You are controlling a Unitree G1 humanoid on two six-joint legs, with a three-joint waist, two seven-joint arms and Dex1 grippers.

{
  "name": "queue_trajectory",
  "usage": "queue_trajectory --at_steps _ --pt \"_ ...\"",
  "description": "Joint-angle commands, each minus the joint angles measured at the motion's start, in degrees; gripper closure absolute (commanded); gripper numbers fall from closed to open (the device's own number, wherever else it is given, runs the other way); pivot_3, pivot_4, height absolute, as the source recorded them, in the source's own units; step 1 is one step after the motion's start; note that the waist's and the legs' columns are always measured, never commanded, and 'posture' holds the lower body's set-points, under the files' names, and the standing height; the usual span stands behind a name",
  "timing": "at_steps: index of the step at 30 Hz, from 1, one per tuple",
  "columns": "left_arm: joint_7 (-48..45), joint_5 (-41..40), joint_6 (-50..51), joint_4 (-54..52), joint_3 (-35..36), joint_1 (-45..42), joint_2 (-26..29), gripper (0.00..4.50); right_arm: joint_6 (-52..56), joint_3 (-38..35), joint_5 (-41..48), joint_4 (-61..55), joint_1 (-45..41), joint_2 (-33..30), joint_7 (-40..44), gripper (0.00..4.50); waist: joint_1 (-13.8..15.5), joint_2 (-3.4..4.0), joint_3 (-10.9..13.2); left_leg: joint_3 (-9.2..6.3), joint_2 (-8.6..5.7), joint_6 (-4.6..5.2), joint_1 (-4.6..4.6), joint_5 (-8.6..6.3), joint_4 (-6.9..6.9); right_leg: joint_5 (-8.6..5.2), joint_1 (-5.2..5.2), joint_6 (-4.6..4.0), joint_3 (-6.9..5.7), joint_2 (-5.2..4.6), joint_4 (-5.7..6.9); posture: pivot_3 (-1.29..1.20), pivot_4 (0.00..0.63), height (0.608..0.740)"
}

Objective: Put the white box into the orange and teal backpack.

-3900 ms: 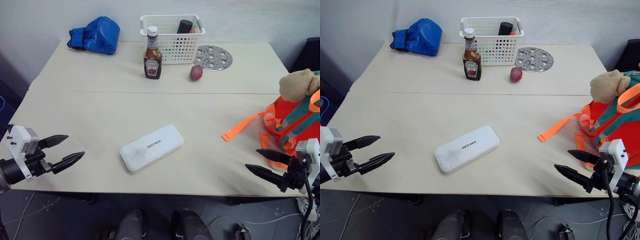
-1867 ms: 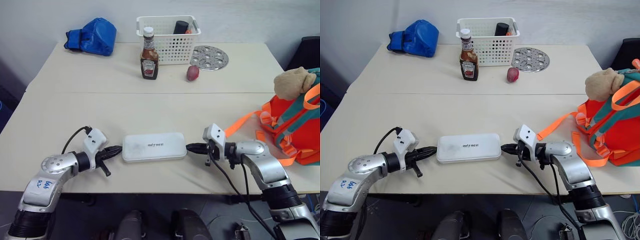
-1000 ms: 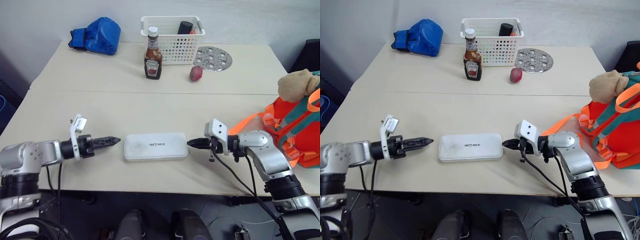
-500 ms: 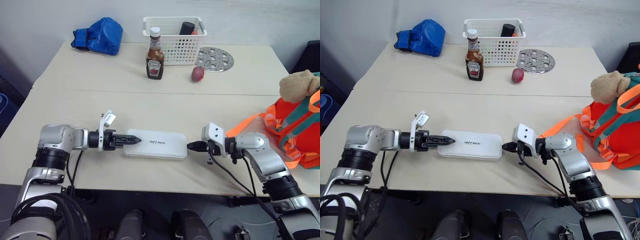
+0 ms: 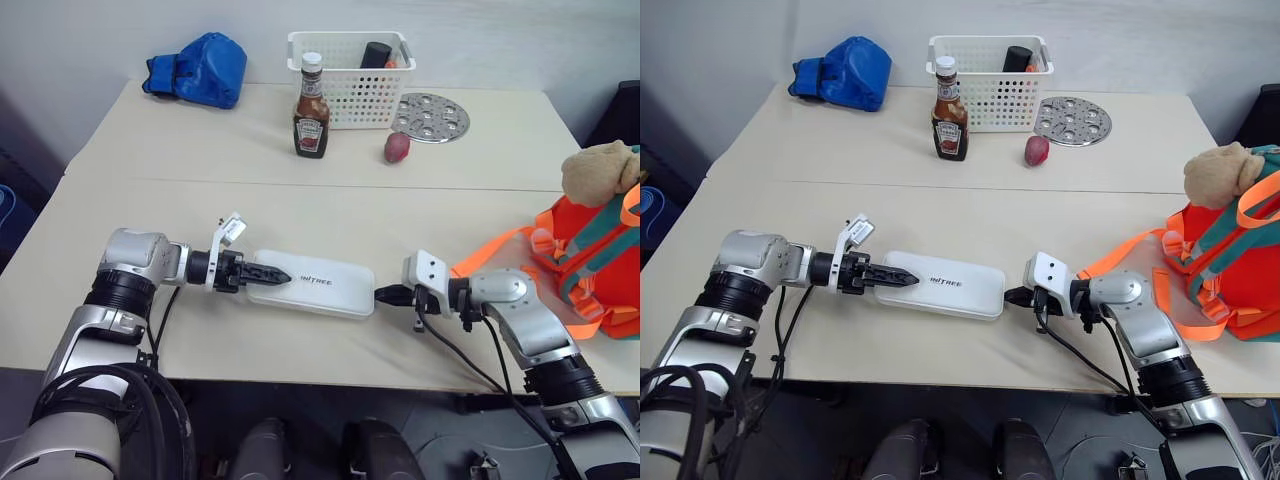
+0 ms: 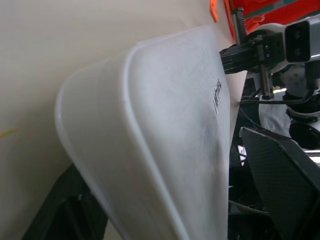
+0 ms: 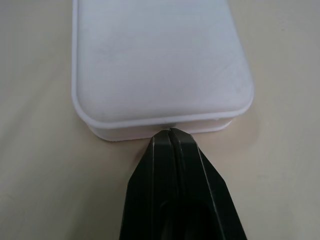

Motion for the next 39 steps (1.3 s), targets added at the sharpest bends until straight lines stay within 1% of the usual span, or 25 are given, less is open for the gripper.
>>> queue_trajectory --at_steps 1,4,6,8,10,13,14,15,17,20,23,25,26,28,29,31,32,34,36,39 --pt "-2.1 0.4 -0.6 -0.8 -0.3 -1.5 -0.8 1.94 -0.9 0.0 0.3 -2.6 1.1 0.5 -0.6 4.50 -0.1 0.00 0.0 0.00 0.00 0.00 -0.03 0.00 0.00 0.00 -0.02 0.00 0.00 0.00 -0.01 0.00 0.150 0.740" --pt "-2.5 0.1 0.0 -1.4 0.6 -0.9 -1.3 2.81 -0.5 -0.3 0.7 -3.9 2.0 0.5 -1.1 4.50 -0.3 0.00 0.0 0.00 0.01 0.00 -0.04 0.00 0.04 0.00 -0.03 0.00 -0.01 0.01 -0.01 0.00 0.150 0.740" --pt "-3.0 -0.2 0.5 -2.6 1.2 -0.1 -1.1 3.15 -0.2 -0.6 1.0 -4.9 2.8 0.3 -1.4 4.50 -0.4 0.00 0.0 -0.01 0.02 0.00 -0.04 0.00 0.11 0.00 0.00 0.01 -0.02 0.01 0.00 0.00 0.150 0.740" --pt "-3.2 -0.9 1.4 -4.5 2.1 0.9 -0.2 3.18 0.2 -1.6 1.7 -6.6 4.2 -0.2 -1.8 4.50 -0.6 -0.01 0.0 -0.02 0.02 0.02 -0.04 0.01 0.12 0.00 0.00 0.01 -0.01 0.00 0.01 0.00 0.150 0.740" --pt "-3.4 -2.2 1.3 -7.9 4.4 2.6 1.3 3.18 2.2 -4.1 3.5 -9.6 6.1 -1.1 -2.7 4.50 -0.8 -0.01 0.0 -0.04 0.02 0.01 -0.05 0.01 0.11 0.00 0.01 0.01 -0.01 0.00 0.02 0.00 0.150 0.740" --pt "-3.7 -6.3 4.5 -13.2 9.2 4.4 3.5 3.18 7.2 -9.3 7.3 -14.4 8.8 -2.6 -4.7 4.50 -1.1 -0.02 0.0 -0.07 0.03 0.00 -0.08 0.00 0.03 0.00 -0.04 0.00 -0.01 0.00 0.00 0.00 0.150 0.740" --pt "-4.0 -8.8 6.0 -17.1 12.1 5.8 4.9 3.18 10.3 -12.7 9.7 -16.6 10.5 -3.5 -5.7 4.50 -1.1 -0.03 0.0 -0.07 0.04 0.00 -0.09 0.00 0.02 0.00 -0.05 0.00 -0.02 0.01 0.01 0.00 0.150 0.740" --pt "-3.8 -12.4 8.2 -22.5 16.3 7.5 6.0 3.18 15.4 -18.3 14.0 -19.4 13.1 -4.6 -6.7 4.33 -1.0 -0.04 0.0 -0.08 0.05 0.00 -0.09 0.00 0.02 0.00 -0.05 0.00 -0.02 0.01 0.01 0.00 0.150 0.740" --pt "-2.6 -17.9 12.1 -30.5 22.9 10.3 7.3 3.18 23.2 -26.9 20.9 -23.8 17.2 -6.2 -8.6 3.93 -0.9 -0.05 0.0 -0.22 0.05 -0.01 -0.29 0.01 0.00 0.00 -0.16 0.00 -0.05 0.01 -0.02 0.00 0.150 0.740" --pt "3.1 -23.1 16.1 -41.2 31.2 13.7 7.2 3.18 31.1 -39.9 29.4 -28.7 23.5 -8.1 -10.8 2.94 -0.7 -0.05 0.0 -0.57 -0.01 0.00 -0.42 0.00 -0.01 -0.01 -0.07 0.01 -0.06 0.02 -0.17 0.00 0.150 0.740" --pt "10.9 -27.8 20.7 -48.3 40.6 14.1 3.8 3.18 37.2 -52.8 35.0 -28.8 27.9 -9.4 -14.1 1.98 -0.1 -0.07 0.0 -0.68 -0.05 0.06 -0.37 -0.03 -0.03 -0.02 0.09 0.04 -0.05 0.03 -0.29 0.00 0.150 0.740" --pt "15.8 -29.6 22.0 -52.0 45.0 14.1 1.4 3.18 39.7 -58.2 36.5 -27.5 29.3 -10.0 -16.5 1.25 0.4 -0.10 0.1 -0.68 -0.10 0.32 -0.39 -0.01 -0.01 -0.02 0.11 0.04 -0.03 0.03 -0.30 0.00 0.150 0.740" --pt "18.2 -30.1 22.1 -53.7 46.6 14.2 0.2 3.18 40.4 -59.8 36.6 -26.9 29.9 -10.4 -17.6 0.81 0.5 -0.10 0.1 -0.67 -0.11 0.35 -0.38 0.02 0.02 -0.02 0.12 0.04 -0.01 0.03 -0.29 0.00 0.150 0.740" --pt "22.4 -31.4 22.0 -56.0 48.9 14.6 -2.0 3.18 40.7 -61.2 35.9 -26.0 31.4 -10.6 -19.1 0.23 0.5 -0.10 0.1 -0.66 -0.13 0.36 -0.35 0.10 0.00 -0.02 0.15 0.04 0.03 0.04 -0.28 0.00 0.150 0.740" --pt "24.0 -32.1 22.0 -56.7 49.7 14.7 -2.7 3.18 40.6 -61.4 35.5 -25.9 32.2 -10.7 -19.4 0.02 0.4 -0.10 0.1 -0.65 -0.12 0.34 -0.34 0.11 0.00 -0.02 0.15 0.04 0.04 0.06 -0.29 0.00 0.150 0.740" --pt "27.3 -33.4 21.7 -57.9 51.0 15.0 -4.1 3.18 40.0 -62.2 34.7 -25.1 33.9 -10.9 -20.0 0.02 0.4 -0.10 0.1 -0.64 -0.13 0.30 -0.31 0.14 -0.03 -0.02 0.15 0.04 0.06 0.08 -0.27 0.00 0.150 0.740" --pt "28.9 -33.8 21.2 -58.4 51.5 15.2 -4.4 3.18 39.6 -63.0 34.3 -24.6 34.5 -11.0 -20.6 0.02 0.4 -0.10 0.1 -0.60 -0.13 0.01 -0.33 0.30 -0.03 -0.02 0.11 0.04 0.08 0.09 -0.26 0.00 0.150 0.740" --pt "31.4 -34.8 20.4 -59.1 51.8 15.8 -4.6 3.18 38.9 -64.3 33.4 -22.5 33.9 -11.0 -23.2 0.02 0.4 -0.10 0.1 -0.60 -0.16 -0.07 -0.33 0.35 -0.12 -0.02 0.08 0.05 0.10 0.10 -0.26 0.00 0.150 0.740" --pt "33.1 -36.2 19.5 -59.2 51.6 16.2 -4.4 3.18 37.7 -63.9 32.6 -20.0 32.1 -11.3 -25.0 0.02 0.4 -0.12 0.1 -0.60 -0.15 -0.11 -0.32 0.35 -0.13 -0.01 0.07 0.07 0.10 0.13 -0.25 0.00 0.150 0.740" --pt "35.5 -38.7 18.1 -58.6 51.2 16.1 -4.6 3.18 36.1 -60.6 31.1 -14.8 25.7 -11.2 -28.9 0.02 0.3 -0.12 0.1 -0.56 -0.14 -0.15 -0.30 0.37 -0.11 -0.01 0.08 0.06 0.13 0.15 -0.26 0.00 0.150 0.740"
